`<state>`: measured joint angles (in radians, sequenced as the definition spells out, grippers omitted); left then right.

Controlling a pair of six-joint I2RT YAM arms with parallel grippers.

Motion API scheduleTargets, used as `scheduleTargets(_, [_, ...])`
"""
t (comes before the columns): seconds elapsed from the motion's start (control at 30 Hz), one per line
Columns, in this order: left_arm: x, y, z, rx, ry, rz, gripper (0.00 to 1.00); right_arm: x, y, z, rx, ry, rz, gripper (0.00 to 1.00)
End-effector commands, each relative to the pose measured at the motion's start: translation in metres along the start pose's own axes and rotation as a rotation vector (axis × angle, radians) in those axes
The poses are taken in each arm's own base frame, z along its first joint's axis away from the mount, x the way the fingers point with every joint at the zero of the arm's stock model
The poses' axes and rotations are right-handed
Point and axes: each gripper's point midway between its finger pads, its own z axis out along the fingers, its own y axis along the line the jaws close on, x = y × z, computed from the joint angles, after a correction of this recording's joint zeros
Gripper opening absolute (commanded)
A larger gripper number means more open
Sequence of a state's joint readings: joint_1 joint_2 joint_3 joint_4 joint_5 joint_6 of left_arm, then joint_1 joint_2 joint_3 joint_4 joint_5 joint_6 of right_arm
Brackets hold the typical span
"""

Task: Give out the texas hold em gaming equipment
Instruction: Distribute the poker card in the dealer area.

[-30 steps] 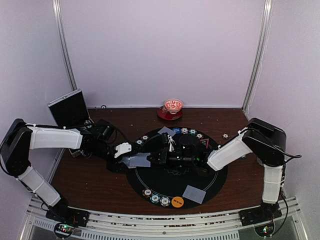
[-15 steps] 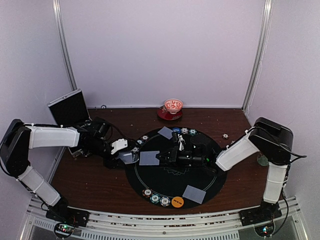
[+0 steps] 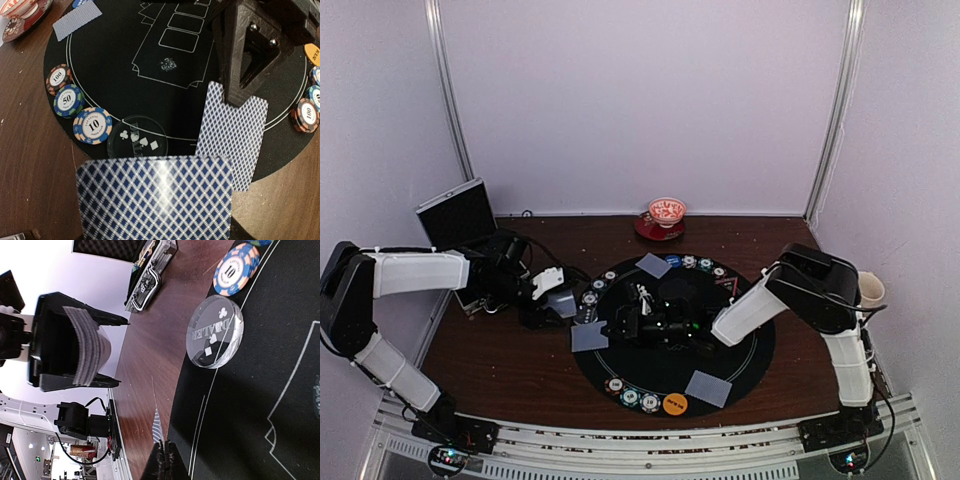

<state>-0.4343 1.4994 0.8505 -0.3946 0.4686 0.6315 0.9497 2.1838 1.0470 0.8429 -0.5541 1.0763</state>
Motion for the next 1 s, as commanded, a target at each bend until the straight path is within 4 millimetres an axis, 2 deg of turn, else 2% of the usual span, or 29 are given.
scheduleTargets(0.0, [-0.015,0.003,-0.009,-0.006,-0.055,0.035,0.57,0.007,-0.009,0.013,0.03,0.025,-0.003,0.0])
scheduleTargets(0.3, [-0.017,0.001,-0.01,0.0,-0.063,0.038,0.57,0.004,-0.026,0.033,0.122,0.01,-0.008,0.0])
scheduleTargets(0.63, [-0.018,-0.001,-0.012,0.007,-0.069,0.04,0.57,-0.006,-0.036,0.033,0.22,-0.02,-0.042,0.0])
scheduleTargets(0.83, [-0.02,-0.002,-0.013,0.01,-0.075,0.041,0.57,-0.008,-0.04,0.026,0.267,-0.028,-0.061,0.29])
scheduleTargets(0.97, [-0.02,-0.002,-0.013,0.012,-0.076,0.04,0.57,-0.017,-0.038,0.013,0.329,-0.065,-0.099,0.38])
